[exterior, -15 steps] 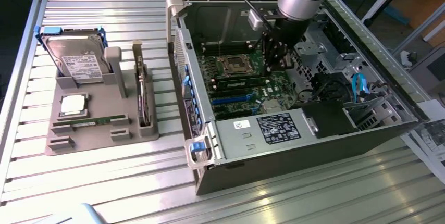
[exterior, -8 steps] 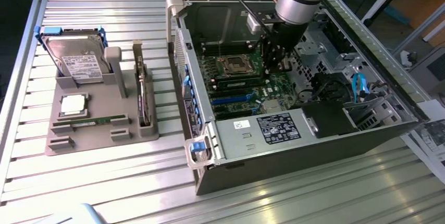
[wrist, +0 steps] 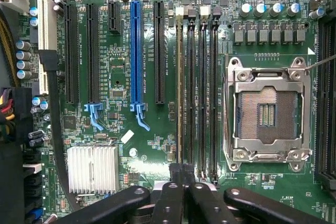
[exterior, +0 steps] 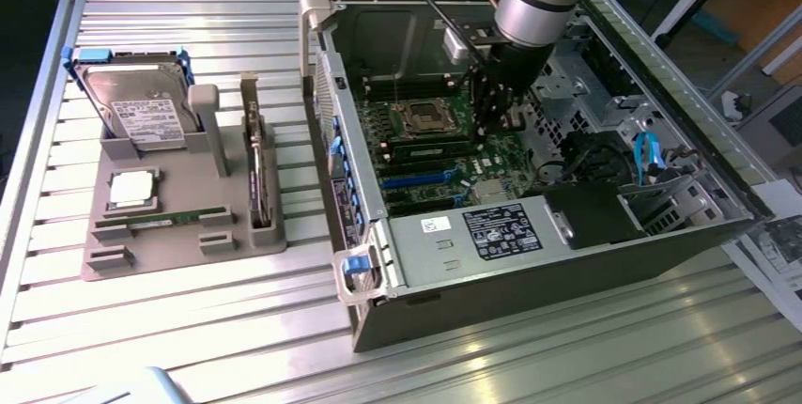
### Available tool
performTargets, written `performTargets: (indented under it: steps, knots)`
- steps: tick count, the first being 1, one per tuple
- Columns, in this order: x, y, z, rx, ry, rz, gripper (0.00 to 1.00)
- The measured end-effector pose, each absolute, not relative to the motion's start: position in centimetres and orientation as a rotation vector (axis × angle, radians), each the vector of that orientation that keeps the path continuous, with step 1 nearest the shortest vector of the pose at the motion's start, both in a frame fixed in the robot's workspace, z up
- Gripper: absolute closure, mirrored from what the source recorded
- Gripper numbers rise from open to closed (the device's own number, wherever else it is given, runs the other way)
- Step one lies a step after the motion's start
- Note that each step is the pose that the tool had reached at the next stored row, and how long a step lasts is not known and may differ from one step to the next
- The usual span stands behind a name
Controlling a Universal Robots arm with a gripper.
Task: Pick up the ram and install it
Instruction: 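Press down the ram until it locks into place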
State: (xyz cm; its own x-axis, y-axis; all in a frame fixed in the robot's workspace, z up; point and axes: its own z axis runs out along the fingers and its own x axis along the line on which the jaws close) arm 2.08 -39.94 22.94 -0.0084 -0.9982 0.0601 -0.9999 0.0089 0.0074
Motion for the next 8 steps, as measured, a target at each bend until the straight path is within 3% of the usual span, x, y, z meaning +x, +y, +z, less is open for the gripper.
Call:
performTargets:
  steps: [8]
  knots:
    - [2.1,-39.9,24.4,2.178,-2.197,0.057,0.89]
